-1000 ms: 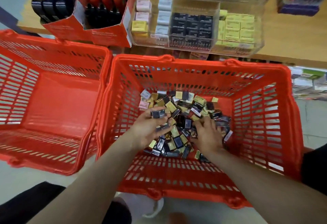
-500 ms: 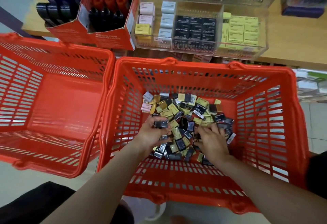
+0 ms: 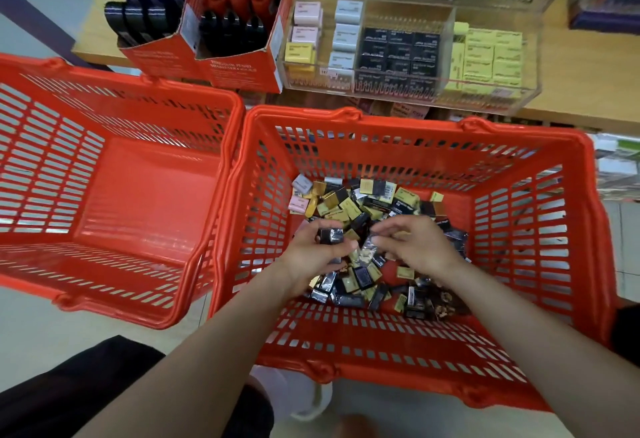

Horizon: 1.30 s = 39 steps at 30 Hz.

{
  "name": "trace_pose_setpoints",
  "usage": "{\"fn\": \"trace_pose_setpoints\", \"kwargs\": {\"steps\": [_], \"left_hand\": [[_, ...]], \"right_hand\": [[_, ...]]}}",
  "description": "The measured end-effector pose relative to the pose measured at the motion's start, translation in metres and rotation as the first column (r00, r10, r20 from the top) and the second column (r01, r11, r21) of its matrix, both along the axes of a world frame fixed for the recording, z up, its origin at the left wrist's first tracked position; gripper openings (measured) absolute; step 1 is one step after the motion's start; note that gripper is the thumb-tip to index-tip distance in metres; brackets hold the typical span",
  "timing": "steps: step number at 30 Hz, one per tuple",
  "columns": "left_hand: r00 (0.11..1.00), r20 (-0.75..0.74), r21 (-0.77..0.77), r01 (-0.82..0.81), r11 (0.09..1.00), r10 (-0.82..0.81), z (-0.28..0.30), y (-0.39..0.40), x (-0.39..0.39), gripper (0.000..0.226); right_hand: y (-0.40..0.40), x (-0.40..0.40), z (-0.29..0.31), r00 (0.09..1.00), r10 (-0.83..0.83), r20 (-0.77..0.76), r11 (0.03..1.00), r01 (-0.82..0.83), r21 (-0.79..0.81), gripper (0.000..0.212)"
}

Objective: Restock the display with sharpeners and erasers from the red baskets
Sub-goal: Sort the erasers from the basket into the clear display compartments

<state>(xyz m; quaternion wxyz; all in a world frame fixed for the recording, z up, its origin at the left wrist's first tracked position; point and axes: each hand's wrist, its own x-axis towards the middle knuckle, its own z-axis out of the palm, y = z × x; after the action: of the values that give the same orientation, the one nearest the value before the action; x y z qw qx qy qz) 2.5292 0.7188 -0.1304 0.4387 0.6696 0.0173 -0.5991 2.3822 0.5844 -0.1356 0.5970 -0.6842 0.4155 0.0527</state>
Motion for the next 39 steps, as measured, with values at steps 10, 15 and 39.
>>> {"fn": "trace_pose_setpoints", "kwargs": {"steps": [10, 15, 39], "left_hand": [[0.938, -0.055, 0.003, -0.342, 0.940, 0.342, 0.004, 0.008, 0.028, 0.036], [0.907, -0.107, 0.046, -0.404, 0.913, 0.407, -0.002, 0.016, 0.037, 0.045], [0.952, -0.091, -0.434, -0.302, 0.849, 0.292, 0.227, -0.096, -0.025, 0.037]], "right_hand": [[0.033, 0.021, -0.036, 0.970, -0.030, -0.240, 0.995, 0.007, -0.096, 0.011], [0.079, 0.029, -0.064, 0.884, 0.067, -0.462, 0.913, -0.240, -0.328, 0.039], [-0.021, 0.004, 0.229, 0.555, -0.775, 0.303, 0.593, 0.472, 0.652, 0.034]]}}
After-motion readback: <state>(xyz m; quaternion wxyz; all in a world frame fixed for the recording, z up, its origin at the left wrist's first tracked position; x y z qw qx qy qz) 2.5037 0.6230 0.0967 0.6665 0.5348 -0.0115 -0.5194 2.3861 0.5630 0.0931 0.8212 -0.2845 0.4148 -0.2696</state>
